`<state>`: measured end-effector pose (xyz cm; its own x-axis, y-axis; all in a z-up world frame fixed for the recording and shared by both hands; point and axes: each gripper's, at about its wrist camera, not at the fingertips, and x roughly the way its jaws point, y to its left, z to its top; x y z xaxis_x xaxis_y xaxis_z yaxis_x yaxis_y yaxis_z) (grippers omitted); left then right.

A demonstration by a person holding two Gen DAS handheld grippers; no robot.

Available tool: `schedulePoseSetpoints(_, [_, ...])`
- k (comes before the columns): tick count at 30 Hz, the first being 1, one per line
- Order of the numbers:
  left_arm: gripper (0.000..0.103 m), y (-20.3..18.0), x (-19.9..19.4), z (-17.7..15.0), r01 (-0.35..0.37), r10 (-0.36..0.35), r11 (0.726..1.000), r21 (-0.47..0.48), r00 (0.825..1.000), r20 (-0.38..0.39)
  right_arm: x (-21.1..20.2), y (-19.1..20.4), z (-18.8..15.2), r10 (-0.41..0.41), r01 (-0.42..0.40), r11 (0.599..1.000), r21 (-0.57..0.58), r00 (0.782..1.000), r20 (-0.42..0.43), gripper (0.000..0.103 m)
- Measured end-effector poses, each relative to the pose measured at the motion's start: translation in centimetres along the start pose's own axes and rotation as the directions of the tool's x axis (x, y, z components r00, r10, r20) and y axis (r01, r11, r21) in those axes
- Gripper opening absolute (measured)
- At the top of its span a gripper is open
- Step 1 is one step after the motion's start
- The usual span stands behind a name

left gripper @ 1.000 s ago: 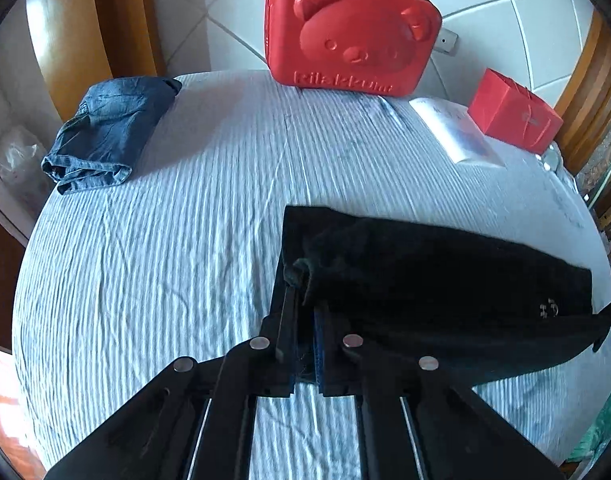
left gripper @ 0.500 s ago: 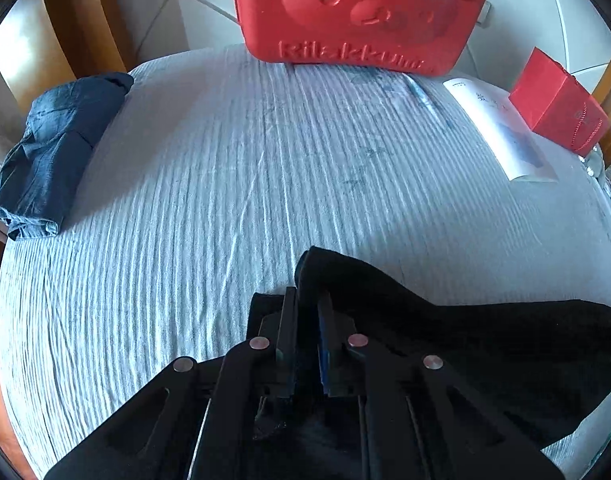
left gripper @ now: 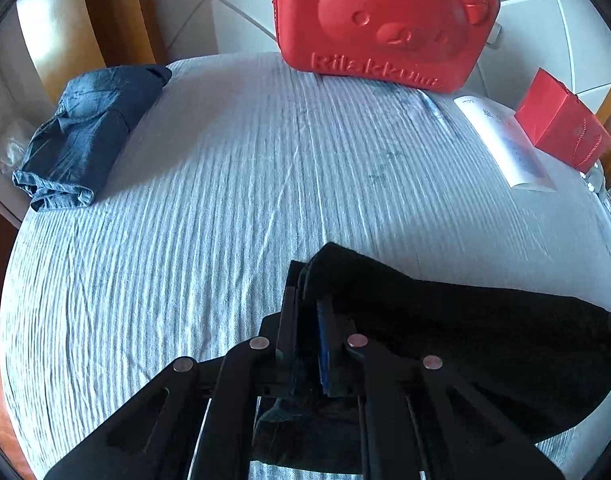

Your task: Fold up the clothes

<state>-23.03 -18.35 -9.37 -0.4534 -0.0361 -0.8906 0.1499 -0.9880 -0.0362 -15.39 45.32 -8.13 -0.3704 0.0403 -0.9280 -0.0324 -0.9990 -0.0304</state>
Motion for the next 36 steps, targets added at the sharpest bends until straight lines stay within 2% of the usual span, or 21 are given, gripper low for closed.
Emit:
schedulePoseSetpoints(2, [0.009,-0.5,0.4,0.6,0.008,-0.008,1.000,0.007,1.000,-0.001,0.0,-1.1,1.6,0.014,-0.014,1.000,0.011,0.999,0.029,0.003])
schedulePoseSetpoints(4, [0.010,-1.3,1.8,1.3,0.014,-0.013,1.000,0.017,0.999,-0.035,2.7,-1.7,2.9,0.021,-0.020,0.999,0.030,0.999,-0.042,0.009])
schedulePoseSetpoints(5, [0.014,-1.4,2.3,1.4,0.011,-0.010,1.000,0.018,0.999,-0.053,3.8,-1.7,3.2,0.008,-0.005,0.999,0.032,0.997,-0.080,0.021])
schedulePoseSetpoints(6, [0.023,-1.4,2.5,1.3,0.013,-0.012,1.000,0.017,0.998,-0.067,4.8,-1.6,3.1,-0.001,0.004,1.000,0.027,0.993,-0.118,0.031])
schedulePoseSetpoints(7, [0.030,-1.2,2.3,1.1,0.014,-0.013,1.000,0.014,0.997,-0.070,5.3,-1.6,2.9,-0.003,0.007,1.000,0.027,0.991,-0.136,0.033])
schedulePoseSetpoints(8, [0.033,-0.7,1.5,0.9,0.015,-0.015,1.000,0.011,0.998,-0.053,5.0,-1.7,2.5,-0.003,0.009,0.999,0.044,0.992,-0.128,0.033])
schedulePoseSetpoints(10, [0.049,0.4,-0.2,0.3,0.017,-0.017,1.000,0.004,1.000,-0.019,3.4,-2.1,1.9,0.009,-0.003,0.997,0.076,0.996,-0.086,0.035])
schedulePoseSetpoints(12, [0.053,1.5,-1.4,0.0,0.006,-0.006,1.000,-0.005,1.000,0.001,1.4,-2.5,1.6,0.014,-0.011,0.995,0.099,0.999,-0.032,0.048])
schedulePoseSetpoints(16, [0.053,2.5,-1.2,-0.5,-0.005,0.005,1.000,0.002,1.000,-0.015,-0.5,-2.4,2.7,0.065,-0.070,0.991,0.113,0.997,0.047,0.050])
schedulePoseSetpoints(23, [0.053,0.6,1.3,-0.4,0.059,-0.059,0.998,0.000,0.997,-0.058,2.3,-0.4,5.7,0.143,-0.144,0.983,0.111,0.990,0.023,0.050])
schedulePoseSetpoints(26, [0.053,-0.3,2.3,-0.8,0.066,-0.065,0.998,0.012,0.993,-0.094,3.5,-0.5,6.4,0.142,-0.144,0.982,0.123,0.990,0.025,0.050])
schedulePoseSetpoints(27, [0.050,-0.4,2.4,-1.1,0.060,-0.058,0.998,0.014,0.993,-0.106,4.2,-0.3,6.5,0.147,-0.147,0.982,0.116,0.989,0.008,0.050])
schedulePoseSetpoints(28, [0.025,-0.4,2.6,-1.4,0.052,-0.050,0.999,0.014,0.992,-0.117,4.8,-0.1,6.6,0.150,-0.148,0.983,0.105,0.989,-0.013,0.050])
schedulePoseSetpoints(29, [0.010,-0.3,2.5,-1.7,0.043,-0.042,0.999,0.004,0.992,-0.122,5.6,0.3,6.5,0.143,-0.138,0.986,0.089,0.989,-0.047,0.040])
schedulePoseSetpoints(30, [0.006,-0.1,2.2,-2.0,0.035,-0.037,0.999,-0.018,0.992,-0.119,6.2,0.8,6.3,0.125,-0.120,0.990,0.070,0.989,-0.078,0.010])
schedulePoseSetpoints(31, [0.005,0.3,1.6,-2.2,0.028,-0.032,0.999,-0.041,0.994,-0.102,6.1,1.2,6.1,0.108,-0.104,0.993,0.055,0.991,-0.078,0.007])
schedulePoseSetpoints(32, [0.005,0.6,0.7,-2.5,0.019,-0.024,0.998,-0.058,0.997,-0.080,5.4,1.5,5.9,0.090,-0.088,0.995,0.045,0.995,-0.042,0.006])
schedulePoseSetpoints(34, [0.005,1.1,-1.2,-3.0,0.010,-0.013,0.996,-0.085,0.999,-0.037,3.2,1.2,5.9,0.082,-0.085,0.995,0.054,0.995,0.065,0.005])
schedulePoseSetpoints(36, [0.005,1.4,-2.1,-3.2,0.001,-0.003,0.996,-0.090,1.000,-0.025,1.6,0.6,6.2,0.086,-0.097,0.993,0.070,0.985,0.151,0.005])
